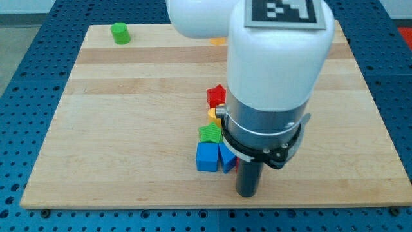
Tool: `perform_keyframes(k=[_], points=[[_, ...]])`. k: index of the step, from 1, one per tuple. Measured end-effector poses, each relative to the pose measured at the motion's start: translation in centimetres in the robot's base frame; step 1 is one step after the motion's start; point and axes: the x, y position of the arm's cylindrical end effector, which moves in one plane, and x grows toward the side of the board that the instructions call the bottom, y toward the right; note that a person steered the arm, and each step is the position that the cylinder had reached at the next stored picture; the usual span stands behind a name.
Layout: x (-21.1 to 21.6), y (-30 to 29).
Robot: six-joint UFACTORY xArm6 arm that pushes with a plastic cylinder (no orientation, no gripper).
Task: Push the group of blocks towards the center of the board
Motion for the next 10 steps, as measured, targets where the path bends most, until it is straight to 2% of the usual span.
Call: perform_keyframes(k=[3, 10], points=[[0.4, -7.4], [-10.6, -5.4]])
